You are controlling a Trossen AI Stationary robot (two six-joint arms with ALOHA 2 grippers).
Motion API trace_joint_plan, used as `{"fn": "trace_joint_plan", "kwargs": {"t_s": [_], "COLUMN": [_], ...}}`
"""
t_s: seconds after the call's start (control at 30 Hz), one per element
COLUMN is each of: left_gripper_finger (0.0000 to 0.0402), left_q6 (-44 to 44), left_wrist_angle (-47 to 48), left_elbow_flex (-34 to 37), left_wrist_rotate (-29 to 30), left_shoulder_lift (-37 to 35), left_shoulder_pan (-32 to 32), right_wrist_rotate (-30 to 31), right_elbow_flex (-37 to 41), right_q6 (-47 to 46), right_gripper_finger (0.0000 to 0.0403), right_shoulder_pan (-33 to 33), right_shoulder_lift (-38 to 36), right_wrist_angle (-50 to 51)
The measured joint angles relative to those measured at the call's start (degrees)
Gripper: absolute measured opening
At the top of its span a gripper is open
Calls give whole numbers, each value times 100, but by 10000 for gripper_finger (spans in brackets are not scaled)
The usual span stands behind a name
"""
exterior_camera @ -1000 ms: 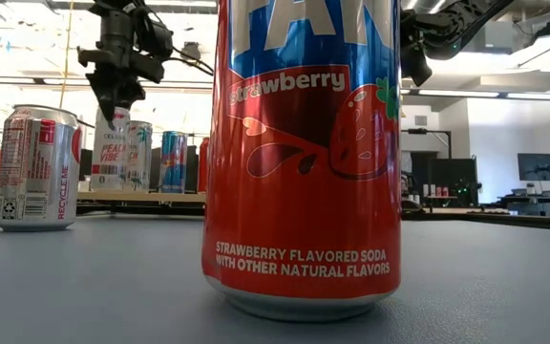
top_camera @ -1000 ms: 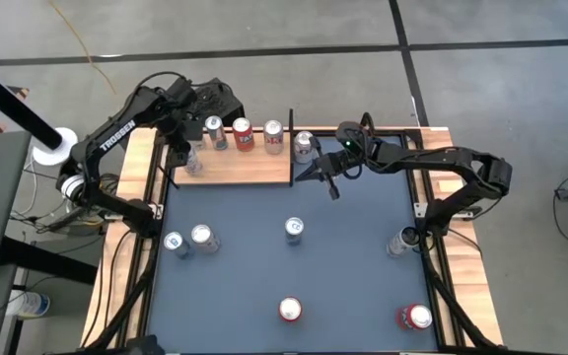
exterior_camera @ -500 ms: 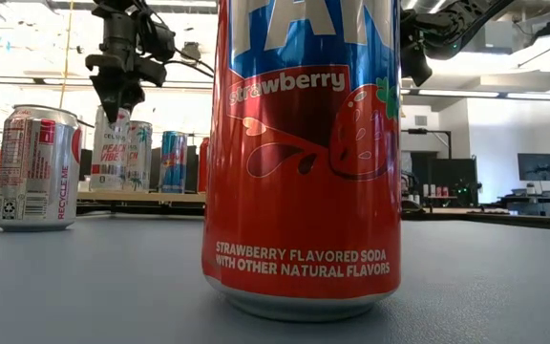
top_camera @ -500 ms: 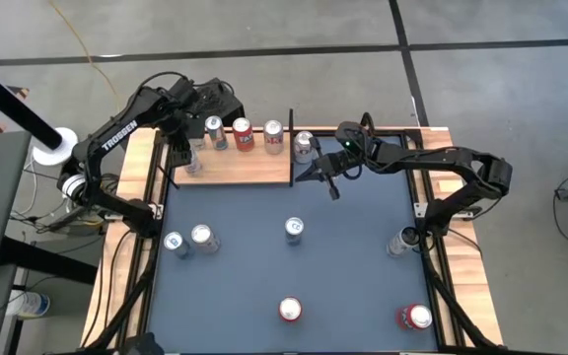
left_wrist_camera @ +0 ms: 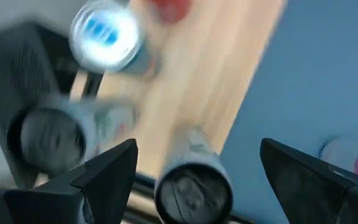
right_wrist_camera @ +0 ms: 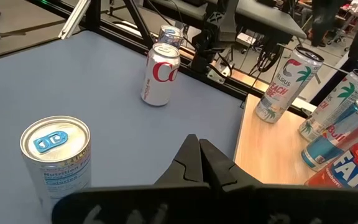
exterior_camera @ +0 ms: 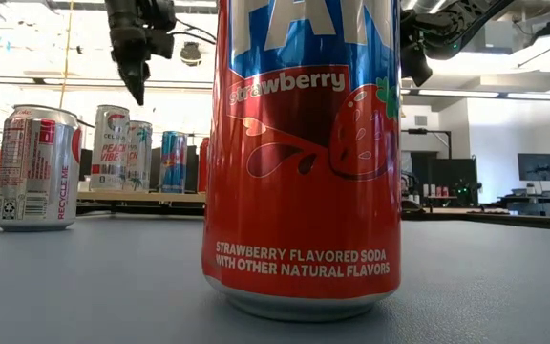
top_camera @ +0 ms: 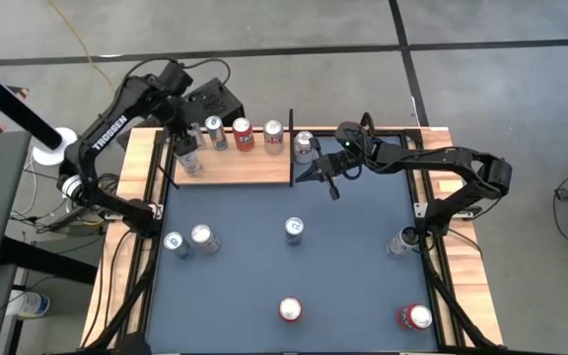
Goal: Place canned beverage on shelf
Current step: Put the bottom white pink soda can on the shelf aligned with the other white pink soda can
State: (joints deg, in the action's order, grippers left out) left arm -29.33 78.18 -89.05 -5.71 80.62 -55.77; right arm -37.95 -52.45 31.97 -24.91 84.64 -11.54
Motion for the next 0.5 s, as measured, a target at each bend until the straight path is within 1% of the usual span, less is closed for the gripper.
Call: {"fn": "trace_joint_plan", "kwargs": {"t_s": [0.1,0.17,0.27,0.37,0.5], "left_gripper_finger": [327,327,327,327,327], "left_q6": [1437,2106,2655,2997,3179], "left_wrist_angle": [290,473,691,626,586], "left_elbow_flex": [-66,-66,-66,-66,-66], "left_wrist_rotate": [362,511,555,459,740], "left_shoulder_lift": [0,4,4,7,7], "left_shoulder_pan": [-2,-7,-4,-4,-4], "right_wrist_rotate": [0,0,0,0,0], "right_elbow_flex": [0,0,-2,-2,-2], "right_q6": [2,10,103,103,103], "right_gripper_finger": [0,0,0,0,0], "right_shoulder_pan": [0,0,0,0,15], "right_shoulder_lift": [0,0,0,0,0], "right_wrist_angle": [42,25,8,-17,-4]}}
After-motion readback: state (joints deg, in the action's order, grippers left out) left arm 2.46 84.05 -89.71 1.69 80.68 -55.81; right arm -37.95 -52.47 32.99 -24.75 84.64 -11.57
